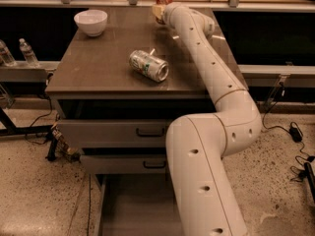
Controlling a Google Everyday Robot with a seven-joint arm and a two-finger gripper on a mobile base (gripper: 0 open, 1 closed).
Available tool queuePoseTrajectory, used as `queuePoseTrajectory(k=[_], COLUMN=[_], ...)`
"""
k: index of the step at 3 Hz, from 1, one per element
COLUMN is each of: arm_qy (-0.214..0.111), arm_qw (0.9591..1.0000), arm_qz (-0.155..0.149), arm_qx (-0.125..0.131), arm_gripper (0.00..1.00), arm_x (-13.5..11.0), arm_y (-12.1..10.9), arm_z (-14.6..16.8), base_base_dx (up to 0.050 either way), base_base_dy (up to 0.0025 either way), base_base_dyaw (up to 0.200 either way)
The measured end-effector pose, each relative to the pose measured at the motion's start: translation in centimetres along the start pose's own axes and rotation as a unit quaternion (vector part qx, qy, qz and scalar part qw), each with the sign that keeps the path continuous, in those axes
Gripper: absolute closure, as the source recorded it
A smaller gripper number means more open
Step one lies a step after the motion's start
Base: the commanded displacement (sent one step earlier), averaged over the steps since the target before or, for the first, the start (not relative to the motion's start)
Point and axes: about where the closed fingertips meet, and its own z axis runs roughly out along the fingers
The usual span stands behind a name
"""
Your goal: Place coke can into bottom drawer
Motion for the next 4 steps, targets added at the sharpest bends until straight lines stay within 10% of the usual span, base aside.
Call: queuePoseTrajectory(k=[4], arm_qy=[0.039], arm_qw=[0.9991], arm_qz=[0.018], arm_qx=[0.006], arm_gripper=[1.00], arm_x=[-3.8], arm_y=[-5.0], arm_z=[-8.3], base_base_dx=[0.000], base_base_dy=[0.00000], base_base_dyaw=[0.000])
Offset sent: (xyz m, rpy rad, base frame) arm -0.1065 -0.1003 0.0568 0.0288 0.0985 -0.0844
